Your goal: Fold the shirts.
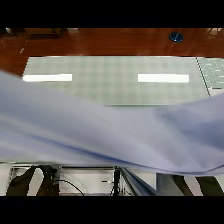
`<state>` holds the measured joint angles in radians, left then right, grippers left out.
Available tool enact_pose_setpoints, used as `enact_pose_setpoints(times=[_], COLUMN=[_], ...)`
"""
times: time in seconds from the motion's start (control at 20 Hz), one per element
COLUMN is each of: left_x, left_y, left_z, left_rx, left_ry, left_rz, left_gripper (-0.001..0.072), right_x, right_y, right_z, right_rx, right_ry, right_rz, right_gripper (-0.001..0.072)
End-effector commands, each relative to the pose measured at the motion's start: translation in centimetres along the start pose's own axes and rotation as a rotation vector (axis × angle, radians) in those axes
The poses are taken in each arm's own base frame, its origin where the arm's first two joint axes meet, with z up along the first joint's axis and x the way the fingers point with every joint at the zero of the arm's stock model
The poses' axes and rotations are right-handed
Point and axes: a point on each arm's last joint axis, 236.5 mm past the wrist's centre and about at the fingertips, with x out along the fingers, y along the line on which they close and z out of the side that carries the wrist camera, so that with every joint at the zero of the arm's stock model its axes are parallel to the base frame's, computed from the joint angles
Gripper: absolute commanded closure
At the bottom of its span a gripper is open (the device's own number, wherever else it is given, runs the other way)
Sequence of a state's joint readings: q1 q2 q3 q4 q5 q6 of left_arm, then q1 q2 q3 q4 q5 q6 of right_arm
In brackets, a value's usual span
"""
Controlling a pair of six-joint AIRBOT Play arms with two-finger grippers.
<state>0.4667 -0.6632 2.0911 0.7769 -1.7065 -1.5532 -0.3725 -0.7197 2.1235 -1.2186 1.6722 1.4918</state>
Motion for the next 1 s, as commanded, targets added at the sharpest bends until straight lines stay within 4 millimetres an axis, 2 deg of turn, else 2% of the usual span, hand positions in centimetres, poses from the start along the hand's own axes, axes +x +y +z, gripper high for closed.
enact_pose_setpoints(times=[0.0,0.1,0.2,0.3,0.35,0.55,0.7,0.8,0.95], left_x=[1.6,4.1,7.2,11.2,13.2,21.2,27.3,30.7,34.5], left_y=[2.5,4.9,8.8,12.0,13.0,18.0,20.1,21.1,22.9], left_z=[-5.8,-9.3,-13.4,-17.3,-18.7,-23.0,-25.5,-27.3,-30.1], left_rx=[-0.098,-0.165,-0.252,-0.371,-0.416,-0.537,-0.587,-0.595,-0.582], left_ry=[0.225,0.345,0.455,0.516,0.53,0.563,0.57,0.567,0.564], left_rz=[0.026,0.012,0.037,0.032,0.002,-0.028,-0.053,-0.059,-0.031], left_gripper=[0.0684,0.0684,0.0684,0.0684,0.0684,0.0684,0.0684,0.0684,0.0684], right_x=[2.8,6.7,11.3,16.7,19.3,31.2,38.5,42.3,46.6], right_y=[-0.5,-1.6,-2.8,-3.3,-3.0,-1.0,-1.0,-0.7,0.1], right_z=[-7.9,-12.8,-17.0,-19.7,-20.7,-23.5,-24.4,-24.6,-25.4], right_rx=[0.033,0.049,0.071,0.106,0.131,0.224,0.194,0.202,0.221], right_ry=[0.339,0.528,0.675,0.76,0.8,0.786,0.667,0.591,0.509], right_rz=[0.053,0.055,0.051,0.075,0.108,0.241,0.231,0.216,0.205], right_gripper=[0.068,0.068,0.068,0.068,0.068,0.068,0.068,0.068,0.0679])
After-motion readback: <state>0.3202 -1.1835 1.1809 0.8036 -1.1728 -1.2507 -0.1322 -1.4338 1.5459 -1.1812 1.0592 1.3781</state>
